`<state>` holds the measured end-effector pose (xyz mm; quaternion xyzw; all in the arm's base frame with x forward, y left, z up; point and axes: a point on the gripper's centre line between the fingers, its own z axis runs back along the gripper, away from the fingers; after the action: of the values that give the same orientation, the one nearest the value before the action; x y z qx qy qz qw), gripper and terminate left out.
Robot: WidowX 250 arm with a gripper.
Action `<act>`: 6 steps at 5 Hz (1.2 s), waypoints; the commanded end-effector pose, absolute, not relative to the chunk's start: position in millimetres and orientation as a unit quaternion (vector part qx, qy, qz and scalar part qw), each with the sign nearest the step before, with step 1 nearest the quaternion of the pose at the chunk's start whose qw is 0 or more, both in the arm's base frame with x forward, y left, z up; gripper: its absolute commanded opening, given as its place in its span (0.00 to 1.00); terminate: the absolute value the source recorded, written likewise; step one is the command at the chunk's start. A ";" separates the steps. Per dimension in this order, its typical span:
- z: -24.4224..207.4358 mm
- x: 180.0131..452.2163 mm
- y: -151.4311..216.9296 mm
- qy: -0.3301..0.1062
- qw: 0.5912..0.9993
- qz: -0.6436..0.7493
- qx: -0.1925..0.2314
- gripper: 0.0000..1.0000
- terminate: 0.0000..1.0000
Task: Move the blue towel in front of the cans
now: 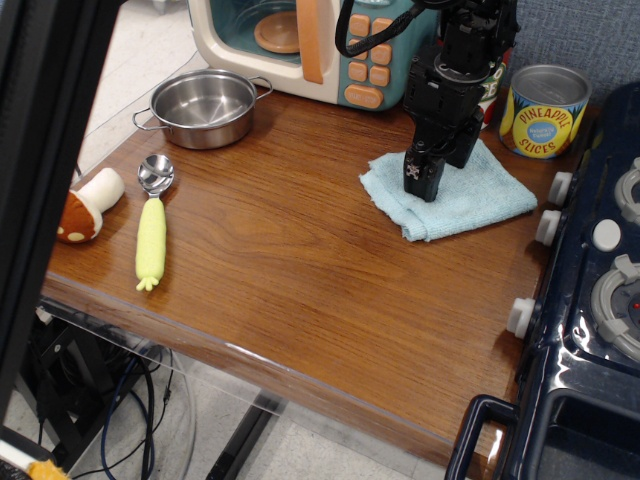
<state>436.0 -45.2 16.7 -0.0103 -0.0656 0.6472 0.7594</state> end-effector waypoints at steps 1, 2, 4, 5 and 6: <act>85.6 433.4 -26.1 -0.098 0.751 0.649 -0.071 1.00 0.00; 105.3 429.7 -18.4 -0.099 0.746 0.653 -0.090 1.00 0.00; 123.2 419.3 -8.3 -0.105 0.741 0.654 -0.108 1.00 0.00; 123.2 419.3 -8.3 -0.105 0.741 0.654 -0.108 1.00 0.00; 123.2 419.3 -8.3 -0.105 0.741 0.654 -0.108 1.00 0.00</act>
<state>421.3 -10.7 95.8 -0.0842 -0.0806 0.6581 0.7439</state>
